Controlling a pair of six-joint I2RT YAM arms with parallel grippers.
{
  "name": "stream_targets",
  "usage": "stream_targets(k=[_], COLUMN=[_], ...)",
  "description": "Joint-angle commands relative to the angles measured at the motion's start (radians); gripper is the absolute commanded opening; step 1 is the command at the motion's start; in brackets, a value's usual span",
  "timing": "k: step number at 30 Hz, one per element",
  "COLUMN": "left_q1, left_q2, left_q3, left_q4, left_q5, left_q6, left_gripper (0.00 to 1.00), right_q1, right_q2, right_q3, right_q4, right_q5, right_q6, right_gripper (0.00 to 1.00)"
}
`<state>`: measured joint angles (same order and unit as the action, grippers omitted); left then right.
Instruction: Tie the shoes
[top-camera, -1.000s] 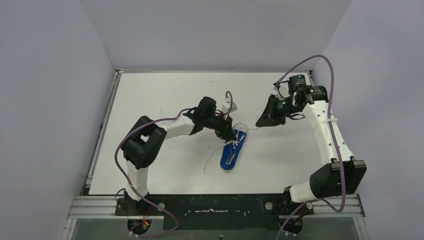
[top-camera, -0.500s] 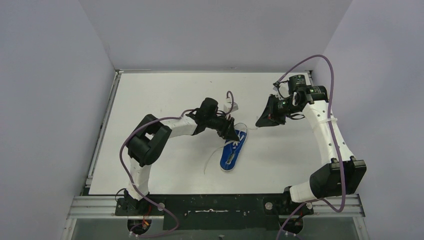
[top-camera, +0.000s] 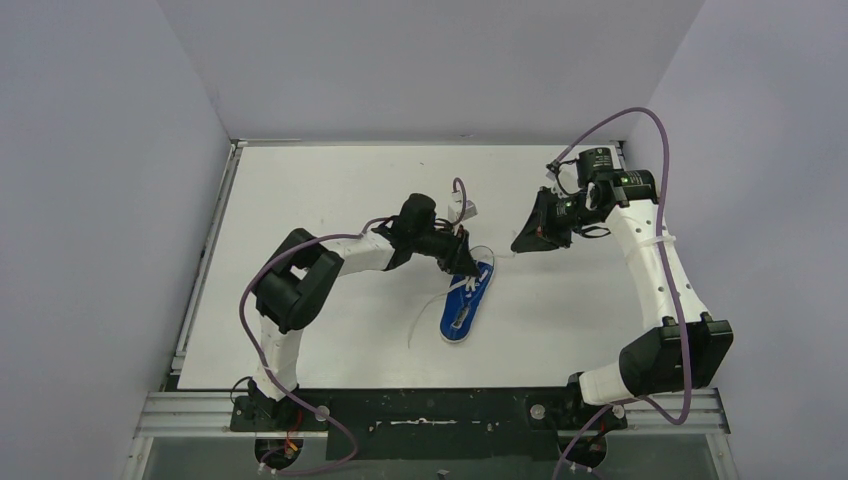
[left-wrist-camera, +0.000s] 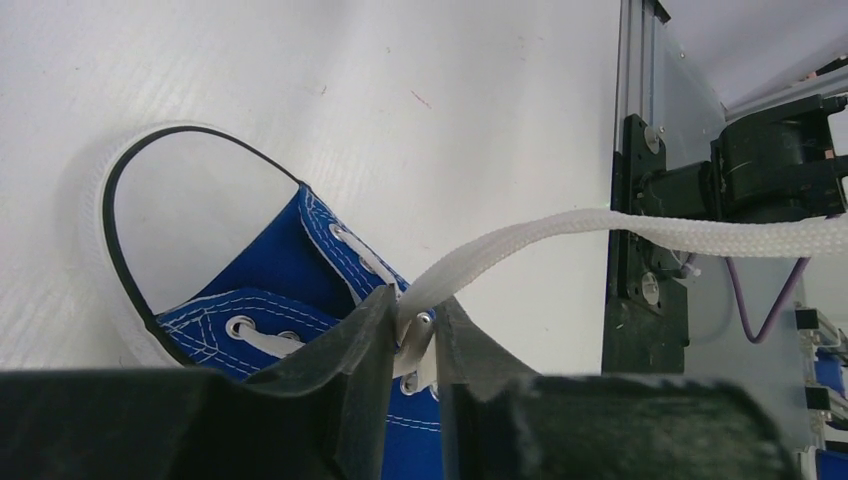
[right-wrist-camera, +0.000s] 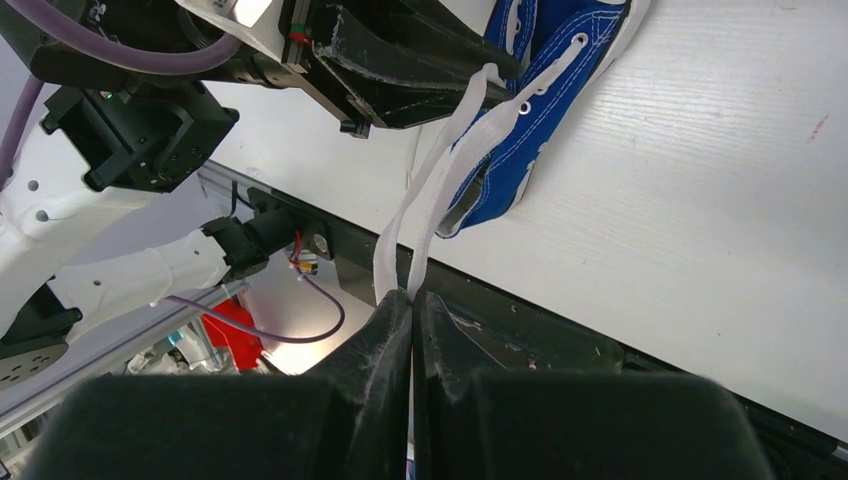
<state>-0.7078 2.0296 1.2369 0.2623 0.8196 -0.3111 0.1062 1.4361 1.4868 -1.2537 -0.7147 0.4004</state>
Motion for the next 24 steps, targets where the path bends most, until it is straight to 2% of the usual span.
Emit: stream_targets(k=[1,3,6,10,15,17,20,24], left_q1=[0.001,0.007,0.016,0.018,0.025,0.025,0.024,0.030], left_q2=[0.003,-0.003,-0.009,-0.036,-0.081,-0.093,-0.101,-0.140], left_q3=[0.032,0.031,0.032,-0.002,-0.086,-0.128,-0.169,-0.228], left_q4=[0.069,0.067,0.062,0.099,0.203,0.265,0.321,0.365], left_q5=[0.032,0.036,0.041,0.028,-0.035,-0.066,-0.093,-0.137], left_q6=[-0.005,-0.011,-0.042,-0.092,-0.204,-0.252,-0.320,-0.352], left_gripper=[0.14,0.06,0.01,0.00,0.00,0.00,0.00,0.00], right_q1=[0.007,0.006,-0.005,-0.051,-0.055,-0.026,0.024,0.083], right_q2=[-0.001,-0.003,-0.003,0.041,0.186,0.262,0.388,0.502], right_q3=[0.042,0.038,0.036,0.033,0.064,0.094,0.182,0.221], right_q4=[-0.003,-0.003,0.006,0.110,0.349,0.432,0.462,0.561], right_q5=[-0.019,-0.016,0.001,0.043,-0.001,-0.020,-0.012,0.022], right_q6=[-0.015,-0.016,-0.022,0.002,0.132,0.193,0.207,0.288], right_gripper=[0.00,0.00,0.00,0.00,0.00,0.00,0.00,0.00])
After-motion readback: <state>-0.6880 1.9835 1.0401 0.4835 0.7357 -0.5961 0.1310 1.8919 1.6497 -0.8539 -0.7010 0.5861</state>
